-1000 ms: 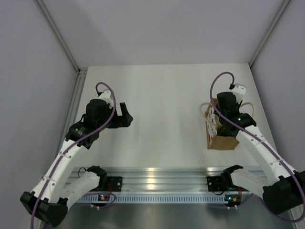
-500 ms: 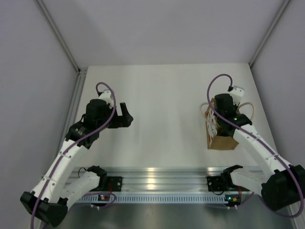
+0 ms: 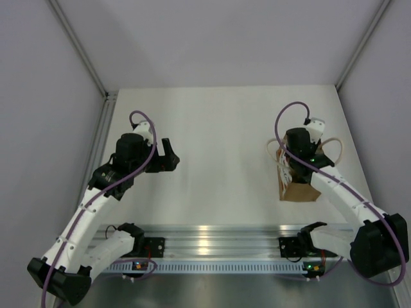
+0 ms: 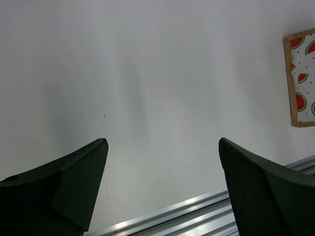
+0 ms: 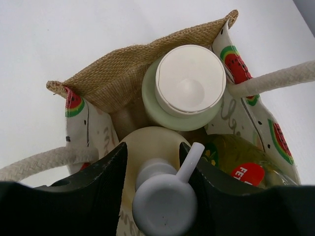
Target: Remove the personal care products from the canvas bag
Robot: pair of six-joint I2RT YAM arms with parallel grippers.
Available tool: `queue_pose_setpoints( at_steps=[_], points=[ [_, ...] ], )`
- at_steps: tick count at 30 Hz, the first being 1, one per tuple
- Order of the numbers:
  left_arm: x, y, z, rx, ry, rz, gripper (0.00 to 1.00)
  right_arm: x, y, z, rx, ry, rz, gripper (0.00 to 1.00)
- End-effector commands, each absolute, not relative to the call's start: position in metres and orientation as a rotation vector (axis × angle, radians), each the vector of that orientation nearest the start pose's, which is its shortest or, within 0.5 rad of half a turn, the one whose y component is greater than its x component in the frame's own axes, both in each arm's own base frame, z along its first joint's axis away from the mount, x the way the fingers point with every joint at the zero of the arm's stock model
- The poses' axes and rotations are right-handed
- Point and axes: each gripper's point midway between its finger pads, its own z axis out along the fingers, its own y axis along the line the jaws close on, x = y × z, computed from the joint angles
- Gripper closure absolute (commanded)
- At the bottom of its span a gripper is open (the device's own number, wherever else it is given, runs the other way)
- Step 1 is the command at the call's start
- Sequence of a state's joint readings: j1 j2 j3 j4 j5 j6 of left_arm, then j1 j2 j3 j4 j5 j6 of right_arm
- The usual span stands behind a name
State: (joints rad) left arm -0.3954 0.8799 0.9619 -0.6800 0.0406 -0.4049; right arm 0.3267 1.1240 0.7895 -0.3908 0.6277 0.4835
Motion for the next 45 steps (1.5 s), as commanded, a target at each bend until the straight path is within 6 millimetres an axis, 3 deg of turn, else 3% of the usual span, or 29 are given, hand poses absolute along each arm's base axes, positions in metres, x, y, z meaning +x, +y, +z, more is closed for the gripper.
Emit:
queue_pose_setpoints(
  at_steps=[1, 3, 5, 10, 18, 30, 45],
  points=[
    [0.252, -0.133, 0.233, 0.039, 2.165, -0.521, 0.02, 0.328, 0.016, 0.151, 0.509, 2.049, -0.212, 0.55],
    [0.252, -0.134, 0.233, 0.041, 2.167, -0.522, 0.02, 0.329, 0.016, 0.149, 0.507, 2.051, -0.214, 0.56],
    [0.252, -0.133, 0.233, 0.039, 2.167, -0.521, 0.02, 0.330, 0.016, 0.149, 0.506, 2.047, -0.212, 0.65],
    [0.252, -0.134, 0.232, 0.043, 2.168, -0.520, 0.02, 0.333, 0.016, 0.158, 0.479, 2.010, -0.206, 0.74],
    [0.253, -0.135, 0.230, 0.048, 2.177, -0.523, 0.02, 0.339, 0.007, 0.177, 0.430, 1.924, -0.223, 0.99],
    [0.253, -0.135, 0.231, 0.048, 2.172, -0.525, 0.02, 0.351, 0.013, 0.218, 0.322, 1.824, -0.155, 1.00],
    [0.254, -0.136, 0.229, 0.049, 2.184, -0.527, 0.02, 0.351, 0.015, 0.231, 0.300, 1.733, -0.111, 1.00]
  ],
)
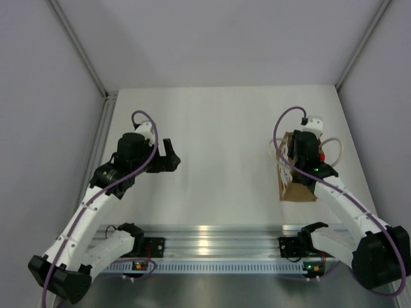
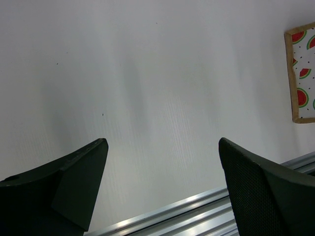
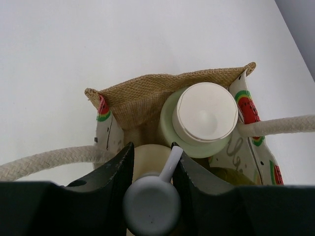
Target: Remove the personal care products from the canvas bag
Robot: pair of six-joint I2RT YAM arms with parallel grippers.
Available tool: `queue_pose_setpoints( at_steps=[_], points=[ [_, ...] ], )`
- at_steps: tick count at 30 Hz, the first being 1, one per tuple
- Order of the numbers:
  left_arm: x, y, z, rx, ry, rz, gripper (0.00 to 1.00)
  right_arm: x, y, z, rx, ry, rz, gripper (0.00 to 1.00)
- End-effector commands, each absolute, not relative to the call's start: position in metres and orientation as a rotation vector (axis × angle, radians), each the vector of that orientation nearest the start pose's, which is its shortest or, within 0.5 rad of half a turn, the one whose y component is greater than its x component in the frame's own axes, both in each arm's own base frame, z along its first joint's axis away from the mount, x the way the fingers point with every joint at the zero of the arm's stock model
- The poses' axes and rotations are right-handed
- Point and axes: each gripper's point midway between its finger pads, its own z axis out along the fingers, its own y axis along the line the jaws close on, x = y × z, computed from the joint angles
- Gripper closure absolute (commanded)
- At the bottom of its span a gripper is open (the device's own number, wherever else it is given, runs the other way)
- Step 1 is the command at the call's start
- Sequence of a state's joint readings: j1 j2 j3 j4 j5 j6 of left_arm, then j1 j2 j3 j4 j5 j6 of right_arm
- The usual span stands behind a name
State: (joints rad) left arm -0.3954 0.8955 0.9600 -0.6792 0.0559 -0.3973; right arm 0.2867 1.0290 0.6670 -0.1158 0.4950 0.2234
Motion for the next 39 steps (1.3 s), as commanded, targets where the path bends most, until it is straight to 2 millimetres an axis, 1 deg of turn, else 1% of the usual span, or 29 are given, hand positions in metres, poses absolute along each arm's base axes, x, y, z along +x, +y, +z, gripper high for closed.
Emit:
queue_pose_setpoints(
  at_steps=[1, 11, 22, 26, 31, 36, 39],
  points=[
    [0.254, -0.136, 0.229, 0.049, 2.184, -0.527, 0.02, 0.350, 0.015, 0.232, 0.301, 1.730, -0.109, 1.00],
    [0.254, -0.137, 0.228, 0.052, 2.187, -0.531, 0.02, 0.350, 0.017, 0.240, 0.280, 1.692, -0.090, 1.00],
    [0.254, -0.139, 0.227, 0.058, 2.190, -0.538, 0.02, 0.347, 0.020, 0.257, 0.248, 1.625, -0.059, 1.00],
    [0.254, -0.139, 0.227, 0.058, 2.190, -0.538, 0.02, 0.348, 0.020, 0.258, 0.241, 1.624, -0.067, 1.00],
    [0.254, -0.139, 0.227, 0.060, 2.190, -0.541, 0.02, 0.351, 0.023, 0.252, 0.228, 1.639, -0.058, 1.00],
    [0.254, -0.139, 0.228, 0.059, 2.189, -0.542, 0.02, 0.349, 0.023, 0.261, 0.221, 1.612, -0.053, 1.00],
    [0.254, -0.139, 0.227, 0.060, 2.193, -0.540, 0.02, 0.350, 0.022, 0.273, 0.214, 1.593, -0.062, 1.00]
  ],
)
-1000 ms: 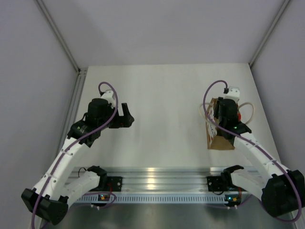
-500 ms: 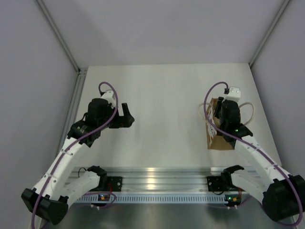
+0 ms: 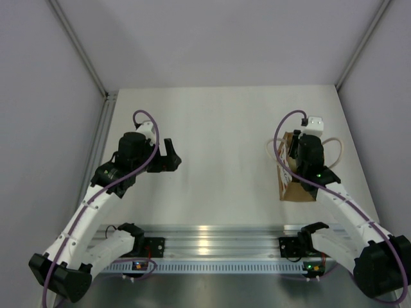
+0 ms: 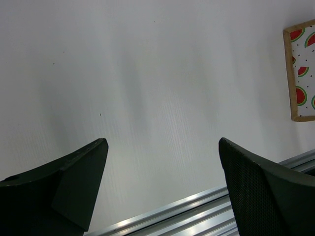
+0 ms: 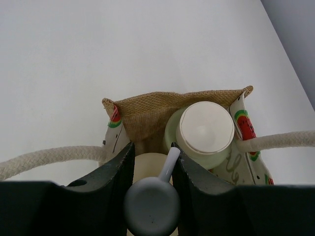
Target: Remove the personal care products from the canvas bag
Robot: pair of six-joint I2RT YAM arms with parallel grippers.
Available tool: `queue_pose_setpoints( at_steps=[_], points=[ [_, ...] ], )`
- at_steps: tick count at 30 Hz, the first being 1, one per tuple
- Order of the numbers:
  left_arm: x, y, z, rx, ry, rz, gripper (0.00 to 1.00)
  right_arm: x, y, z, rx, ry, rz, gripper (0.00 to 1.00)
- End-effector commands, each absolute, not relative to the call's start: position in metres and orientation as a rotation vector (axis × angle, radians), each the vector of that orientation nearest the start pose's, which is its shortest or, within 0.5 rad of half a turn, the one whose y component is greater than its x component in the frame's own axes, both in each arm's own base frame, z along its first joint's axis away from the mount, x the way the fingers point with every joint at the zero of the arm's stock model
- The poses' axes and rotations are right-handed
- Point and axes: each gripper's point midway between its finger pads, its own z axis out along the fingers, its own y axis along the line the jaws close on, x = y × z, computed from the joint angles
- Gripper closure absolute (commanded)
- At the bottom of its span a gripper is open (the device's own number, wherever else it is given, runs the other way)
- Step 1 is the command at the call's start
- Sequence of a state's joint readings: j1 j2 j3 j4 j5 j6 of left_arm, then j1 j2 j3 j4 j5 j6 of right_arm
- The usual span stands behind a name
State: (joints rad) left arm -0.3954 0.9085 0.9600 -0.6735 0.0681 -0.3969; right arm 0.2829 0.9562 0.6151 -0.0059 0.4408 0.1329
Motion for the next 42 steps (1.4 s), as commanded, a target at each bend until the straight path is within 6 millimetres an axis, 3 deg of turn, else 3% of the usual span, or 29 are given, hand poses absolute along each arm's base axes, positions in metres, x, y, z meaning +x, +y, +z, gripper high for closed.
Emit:
queue_pose_setpoints(
  at_steps=[1, 22, 40, 42],
  points=[
    [0.254, -0.140, 0.227, 0.061, 2.191, -0.544, 0.02, 0.351, 0.021, 0.273, 0.214, 1.594, -0.065, 1.00],
    [0.254, -0.140, 0.227, 0.061, 2.190, -0.543, 0.02, 0.356, 0.026, 0.305, 0.171, 1.566, -0.041, 1.00],
    [0.255, -0.140, 0.227, 0.064, 2.188, -0.541, 0.02, 0.346, 0.028, 0.383, 0.134, 1.486, -0.017, 1.00],
    [0.255, -0.140, 0.228, 0.063, 2.185, -0.541, 0.02, 0.344, 0.030, 0.383, 0.119, 1.502, -0.012, 1.00]
  ],
)
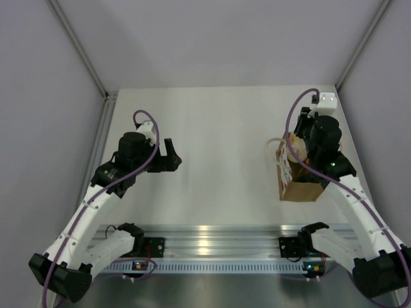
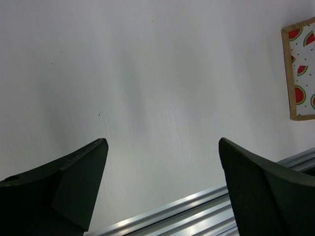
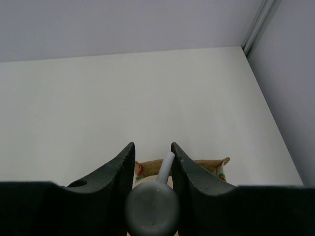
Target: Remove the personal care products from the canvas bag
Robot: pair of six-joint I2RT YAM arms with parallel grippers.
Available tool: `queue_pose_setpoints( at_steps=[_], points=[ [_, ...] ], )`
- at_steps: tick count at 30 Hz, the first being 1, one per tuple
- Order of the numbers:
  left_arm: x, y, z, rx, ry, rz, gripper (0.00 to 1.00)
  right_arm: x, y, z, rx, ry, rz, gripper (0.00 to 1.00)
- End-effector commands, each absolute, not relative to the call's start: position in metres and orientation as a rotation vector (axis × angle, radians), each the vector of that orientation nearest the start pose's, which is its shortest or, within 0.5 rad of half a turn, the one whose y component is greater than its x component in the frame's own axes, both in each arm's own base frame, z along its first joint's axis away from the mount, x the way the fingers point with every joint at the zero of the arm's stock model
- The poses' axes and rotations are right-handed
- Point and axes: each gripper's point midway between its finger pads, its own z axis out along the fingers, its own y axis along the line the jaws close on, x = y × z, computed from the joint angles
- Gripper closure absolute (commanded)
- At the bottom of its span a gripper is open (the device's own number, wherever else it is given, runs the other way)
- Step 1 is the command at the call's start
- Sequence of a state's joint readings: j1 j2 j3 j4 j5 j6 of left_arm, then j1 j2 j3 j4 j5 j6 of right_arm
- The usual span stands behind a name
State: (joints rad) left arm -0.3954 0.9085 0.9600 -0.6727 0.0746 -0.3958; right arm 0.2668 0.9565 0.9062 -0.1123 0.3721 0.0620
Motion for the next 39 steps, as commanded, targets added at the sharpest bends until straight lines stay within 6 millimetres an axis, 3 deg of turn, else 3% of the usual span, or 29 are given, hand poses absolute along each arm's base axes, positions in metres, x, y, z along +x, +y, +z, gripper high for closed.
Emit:
queue_pose_setpoints(
  at_steps=[1, 9, 16, 21, 31, 39],
  points=[
    [0.255, -0.140, 0.229, 0.061, 2.184, -0.542, 0.02, 0.343, 0.031, 0.392, 0.113, 1.488, -0.001, 1.00],
    [0.255, -0.136, 0.229, 0.053, 2.179, -0.527, 0.02, 0.343, 0.047, 0.421, 0.027, 1.466, 0.058, 1.00],
    [0.254, -0.135, 0.232, 0.049, 2.169, -0.523, 0.02, 0.349, 0.084, 0.441, -0.091, 1.440, 0.230, 1.00],
    [0.254, -0.133, 0.233, 0.040, 2.161, -0.511, 0.02, 0.357, 0.109, 0.446, -0.157, 1.424, 0.351, 1.00],
    [0.254, -0.132, 0.234, 0.037, 2.154, -0.506, 0.02, 0.368, 0.139, 0.466, -0.226, 1.390, 0.452, 1.00],
    [0.254, -0.131, 0.235, 0.035, 2.150, -0.504, 0.02, 0.380, 0.175, 0.470, -0.297, 1.368, 0.530, 1.00]
  ],
)
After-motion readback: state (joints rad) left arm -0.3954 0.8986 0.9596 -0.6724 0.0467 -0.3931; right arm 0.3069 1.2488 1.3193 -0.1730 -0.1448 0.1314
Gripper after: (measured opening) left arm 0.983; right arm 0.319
